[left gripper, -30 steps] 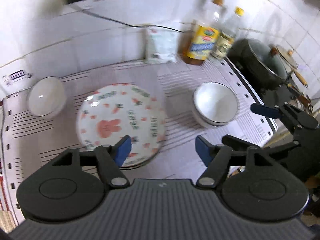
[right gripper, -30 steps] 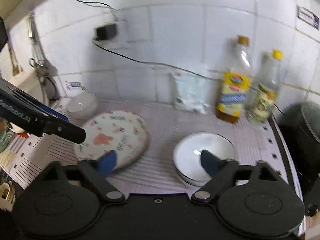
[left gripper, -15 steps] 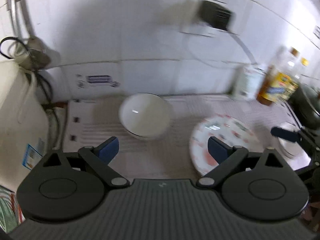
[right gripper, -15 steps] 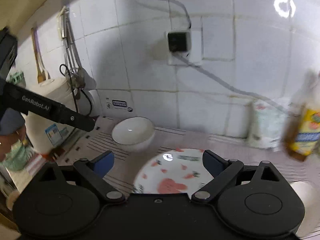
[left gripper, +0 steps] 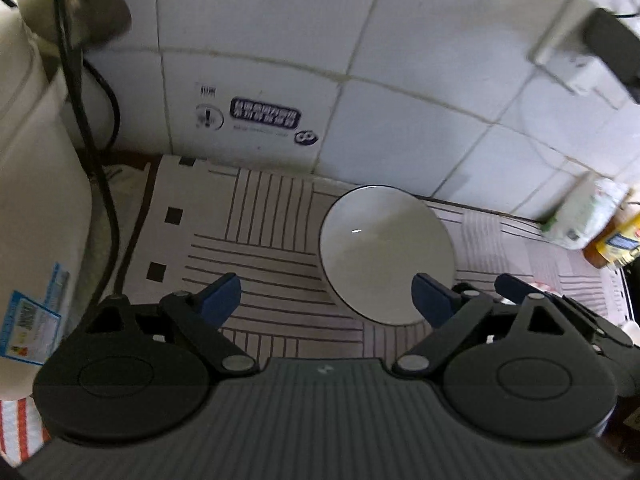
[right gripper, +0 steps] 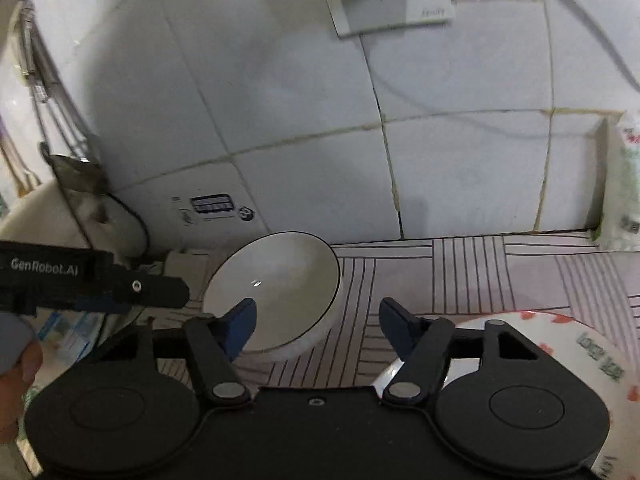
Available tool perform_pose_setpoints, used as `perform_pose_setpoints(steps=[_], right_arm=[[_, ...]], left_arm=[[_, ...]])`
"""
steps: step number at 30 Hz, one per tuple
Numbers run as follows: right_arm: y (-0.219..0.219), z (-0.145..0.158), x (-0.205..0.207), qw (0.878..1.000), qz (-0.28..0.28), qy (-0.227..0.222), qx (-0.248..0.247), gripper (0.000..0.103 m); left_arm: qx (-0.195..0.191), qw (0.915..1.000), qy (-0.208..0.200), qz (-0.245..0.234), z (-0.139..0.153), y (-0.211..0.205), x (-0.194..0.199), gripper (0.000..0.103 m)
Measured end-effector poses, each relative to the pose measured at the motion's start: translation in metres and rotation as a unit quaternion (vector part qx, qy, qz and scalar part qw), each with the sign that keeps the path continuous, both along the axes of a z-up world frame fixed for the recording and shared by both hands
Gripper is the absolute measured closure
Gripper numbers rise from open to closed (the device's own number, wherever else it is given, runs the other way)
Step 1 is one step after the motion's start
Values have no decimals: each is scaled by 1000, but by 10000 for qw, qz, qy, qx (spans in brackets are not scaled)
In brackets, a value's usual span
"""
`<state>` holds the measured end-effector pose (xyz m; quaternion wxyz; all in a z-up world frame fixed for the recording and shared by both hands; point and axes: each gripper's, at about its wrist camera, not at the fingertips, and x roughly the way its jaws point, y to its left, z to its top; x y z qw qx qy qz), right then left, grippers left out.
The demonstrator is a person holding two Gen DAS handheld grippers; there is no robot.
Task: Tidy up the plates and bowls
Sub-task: 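Move both grippers to the white bowl beside the rice cooker and grasp its rim, then lift the bowl and carry it over the two stacked bowls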
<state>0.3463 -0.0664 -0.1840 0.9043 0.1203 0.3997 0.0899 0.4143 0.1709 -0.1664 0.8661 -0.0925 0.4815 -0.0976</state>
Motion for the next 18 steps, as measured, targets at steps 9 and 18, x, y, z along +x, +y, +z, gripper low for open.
perform_pose_setpoints(steps=[9,18], right_arm=[[6,-31,34,9978,-248,615,31,68],[19,-38,50,9944,-354,996,-55,84]], left_arm=[[-30,9993,360,73,-31,-8,22,51],[-540,9948,847,197,-47,-7,27,89]])
